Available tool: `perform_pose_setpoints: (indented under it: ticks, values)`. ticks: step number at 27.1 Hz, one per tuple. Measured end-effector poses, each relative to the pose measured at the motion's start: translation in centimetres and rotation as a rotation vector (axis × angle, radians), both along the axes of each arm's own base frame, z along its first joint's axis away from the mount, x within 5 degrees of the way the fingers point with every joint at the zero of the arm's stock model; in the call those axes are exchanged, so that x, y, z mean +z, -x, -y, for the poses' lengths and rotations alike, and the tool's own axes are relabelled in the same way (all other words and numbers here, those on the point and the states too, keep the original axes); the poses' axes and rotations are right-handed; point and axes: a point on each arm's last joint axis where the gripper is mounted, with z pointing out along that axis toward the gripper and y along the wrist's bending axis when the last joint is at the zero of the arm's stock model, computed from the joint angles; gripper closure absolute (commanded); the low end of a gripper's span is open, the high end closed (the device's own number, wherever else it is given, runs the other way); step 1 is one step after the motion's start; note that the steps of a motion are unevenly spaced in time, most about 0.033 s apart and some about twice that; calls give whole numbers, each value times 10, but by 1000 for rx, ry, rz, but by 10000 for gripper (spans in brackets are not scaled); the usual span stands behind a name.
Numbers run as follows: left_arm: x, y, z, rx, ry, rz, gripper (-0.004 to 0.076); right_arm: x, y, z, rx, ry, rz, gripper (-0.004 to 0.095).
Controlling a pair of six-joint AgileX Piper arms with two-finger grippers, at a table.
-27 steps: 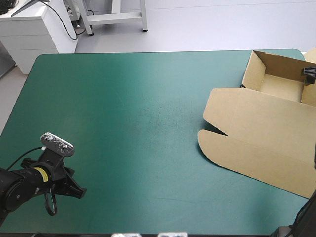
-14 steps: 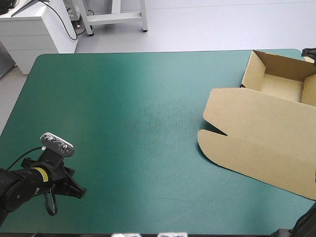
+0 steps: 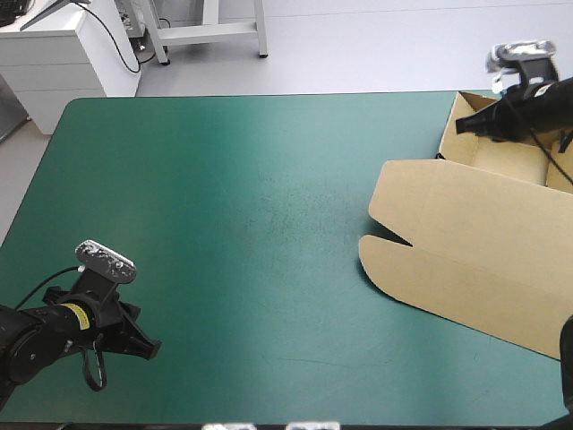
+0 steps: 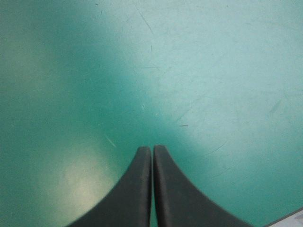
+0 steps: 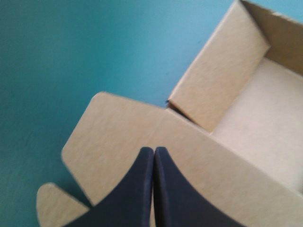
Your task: Fold the box
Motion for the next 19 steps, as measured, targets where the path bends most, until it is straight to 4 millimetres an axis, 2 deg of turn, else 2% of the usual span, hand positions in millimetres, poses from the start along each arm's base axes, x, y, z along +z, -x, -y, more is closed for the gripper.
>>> perform_pose_setpoints:
  ticks: [4, 5, 7, 10, 15, 17, 19]
  values:
    - [2, -3, 2, -3, 27, 36, 731, -16, 28, -33, 137, 20, -55, 927]
    - [3, -4, 3, -4, 33, 50, 731, -27, 43, -45, 194, 26, -88, 927]
    - [3, -4, 3, -4, 35, 53, 731, -36, 58, -53, 228, 30, -108, 927]
    - [3, -4, 3, -4, 33, 50, 731, -48, 84, -59, 260, 29, -116, 928]
    - [1, -3, 3, -4, 34, 40, 731, -64, 125, -59, 262, 28, -94, 927]
    - [-5, -3, 3, -5, 33, 16, 731, -71, 143, -58, 256, 29, -76, 927]
    - [-20, 1, 3, -6, 31, -26, 731, -83, 168, -56, 249, 30, -61, 927]
